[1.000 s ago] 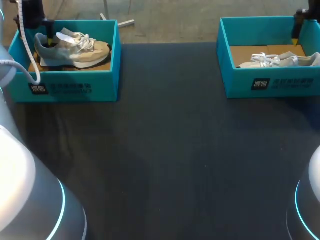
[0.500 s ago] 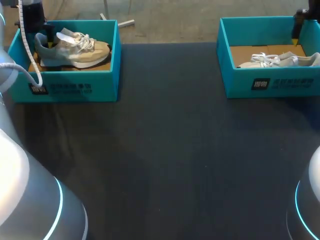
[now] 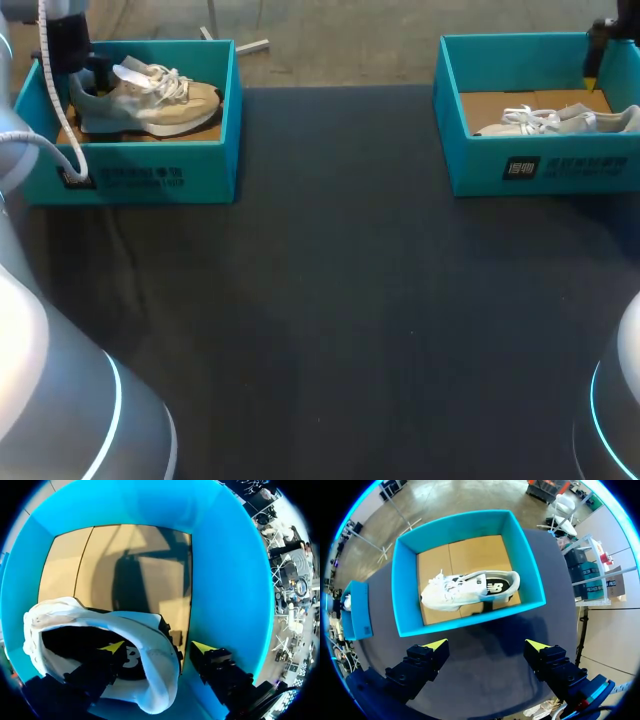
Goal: Take the shoe out of the shoebox, open the shoe tongue, remove and reinsert the insole, then place the shoe into the shoebox
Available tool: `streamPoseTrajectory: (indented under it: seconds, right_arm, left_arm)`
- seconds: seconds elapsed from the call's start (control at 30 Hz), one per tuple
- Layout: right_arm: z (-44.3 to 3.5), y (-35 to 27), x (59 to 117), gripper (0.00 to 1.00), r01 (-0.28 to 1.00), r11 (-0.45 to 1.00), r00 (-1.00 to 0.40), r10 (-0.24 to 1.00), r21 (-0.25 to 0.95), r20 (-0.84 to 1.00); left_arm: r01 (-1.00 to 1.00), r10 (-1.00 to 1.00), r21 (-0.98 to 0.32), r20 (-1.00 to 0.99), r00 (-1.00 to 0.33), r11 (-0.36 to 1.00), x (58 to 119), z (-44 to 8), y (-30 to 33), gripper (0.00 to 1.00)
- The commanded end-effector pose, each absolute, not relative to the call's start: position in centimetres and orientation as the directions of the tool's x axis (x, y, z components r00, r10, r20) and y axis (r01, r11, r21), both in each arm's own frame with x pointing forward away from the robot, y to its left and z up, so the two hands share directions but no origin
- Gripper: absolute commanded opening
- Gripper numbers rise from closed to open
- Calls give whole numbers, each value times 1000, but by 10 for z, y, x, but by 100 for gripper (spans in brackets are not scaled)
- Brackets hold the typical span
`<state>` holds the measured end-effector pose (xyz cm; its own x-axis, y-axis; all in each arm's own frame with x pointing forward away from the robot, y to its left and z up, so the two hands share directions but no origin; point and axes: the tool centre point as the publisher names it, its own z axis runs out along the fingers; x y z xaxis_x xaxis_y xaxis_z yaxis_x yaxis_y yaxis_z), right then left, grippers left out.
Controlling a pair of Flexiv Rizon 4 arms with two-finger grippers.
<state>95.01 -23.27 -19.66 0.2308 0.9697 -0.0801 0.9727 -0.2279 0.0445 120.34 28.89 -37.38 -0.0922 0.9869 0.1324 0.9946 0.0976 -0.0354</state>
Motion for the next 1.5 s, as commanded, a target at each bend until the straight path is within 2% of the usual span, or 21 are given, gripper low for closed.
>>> streamPoseTrajectory:
  seconds: [0.03, 0.13, 0.3, 0.47, 0.7, 0.77, 0.8, 0.83, 1.13, 1.5]
  right_arm:
    - [-197, -233, 950, 100, 972, -229, 232, 969, 45, -80]
    - [-197, -233, 950, 100, 972, -229, 232, 969, 45, -80]
    - [-197, -233, 950, 100, 972, -229, 232, 969, 45, -80]
    - [-197, -233, 950, 100, 972, -229, 232, 969, 45, -80]
    - [-197, -233, 950, 100, 972, -229, 232, 969, 45, -80]
    - [-197, -233, 950, 100, 972, -229, 232, 969, 45, -80]
    - [-197, -233, 950, 100, 972, -229, 232, 969, 45, -80]
    - [-197, -233, 950, 100, 972, -229, 232, 969, 45, -80]
    - [-197, -233, 950, 100, 972, -229, 232, 969, 45, -80]
    - [-197, -233, 950, 100, 972, -229, 232, 969, 45, -80]
  left_arm:
    - [993, 987, -69, 133, -90, 100, 1217, -378, 293, 75]
    - [993, 986, -68, 139, -87, 97, 1218, -381, 293, 84]
    - [994, 987, -70, 141, -78, 89, 1222, -384, 295, 88]
    - [994, 987, -71, 142, -68, 78, 1224, -385, 299, 82]
    - [995, 986, -76, 158, -53, 65, 1222, -389, 300, 42]
    - [995, 986, -78, 158, -48, 61, 1222, -389, 300, 20]
    - [995, 986, -79, 157, -49, 62, 1222, -389, 300, 2]
    - [995, 987, -80, 155, -49, 62, 1222, -390, 300, 0]
    - [996, 991, -73, 129, -40, 49, 1221, -383, 304, 0]
    - [998, 995, -41, 85, -44, 47, 1222, -351, 306, 0]
